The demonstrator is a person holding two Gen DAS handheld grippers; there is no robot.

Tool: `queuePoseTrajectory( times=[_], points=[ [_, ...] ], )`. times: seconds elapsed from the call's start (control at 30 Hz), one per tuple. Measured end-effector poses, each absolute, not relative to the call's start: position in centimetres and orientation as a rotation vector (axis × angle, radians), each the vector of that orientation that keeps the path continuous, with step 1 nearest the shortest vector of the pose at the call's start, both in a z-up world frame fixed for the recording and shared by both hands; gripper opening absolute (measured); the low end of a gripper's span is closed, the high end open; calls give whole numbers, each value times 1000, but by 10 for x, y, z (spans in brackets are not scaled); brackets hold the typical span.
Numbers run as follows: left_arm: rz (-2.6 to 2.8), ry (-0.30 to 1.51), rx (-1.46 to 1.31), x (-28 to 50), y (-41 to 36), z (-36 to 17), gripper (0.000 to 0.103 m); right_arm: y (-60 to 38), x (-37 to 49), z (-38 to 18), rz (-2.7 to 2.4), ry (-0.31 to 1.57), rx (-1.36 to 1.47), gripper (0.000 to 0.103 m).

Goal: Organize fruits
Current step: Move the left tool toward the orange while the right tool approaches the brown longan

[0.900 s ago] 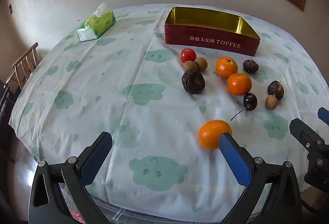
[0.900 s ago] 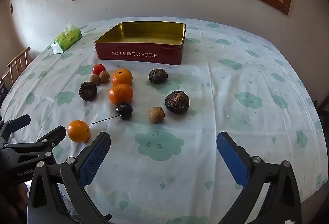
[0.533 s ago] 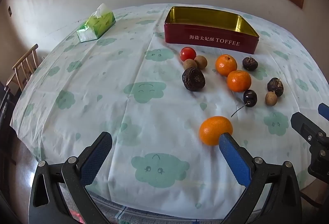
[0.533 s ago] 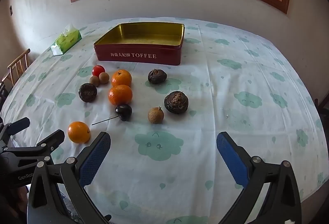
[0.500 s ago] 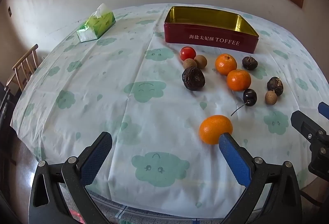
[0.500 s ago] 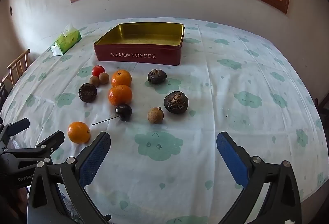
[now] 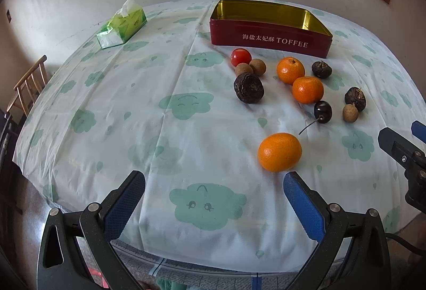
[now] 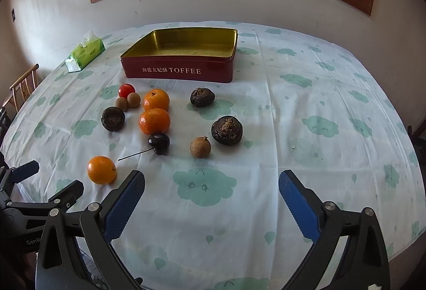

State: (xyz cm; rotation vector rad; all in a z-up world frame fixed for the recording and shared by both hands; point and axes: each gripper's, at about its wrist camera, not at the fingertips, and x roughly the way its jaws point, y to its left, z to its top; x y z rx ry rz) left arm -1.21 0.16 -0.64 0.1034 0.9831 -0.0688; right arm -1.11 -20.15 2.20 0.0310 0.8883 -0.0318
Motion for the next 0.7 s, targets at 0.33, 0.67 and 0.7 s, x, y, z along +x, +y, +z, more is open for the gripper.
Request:
queuePoseTrajectory(
  times=[0.33, 0.67, 0.7],
  points=[
    [-77, 989, 106, -11, -1, -7, 103, -200, -11, 18, -29, 897, 33, 100],
    [-80, 994, 106, -10, -5, -7, 103, -201, -9, 16, -28, 911, 41, 95],
    [-80, 995, 106, -11, -5, -7, 103, -201, -10, 16, -28, 911, 41, 95]
  ],
)
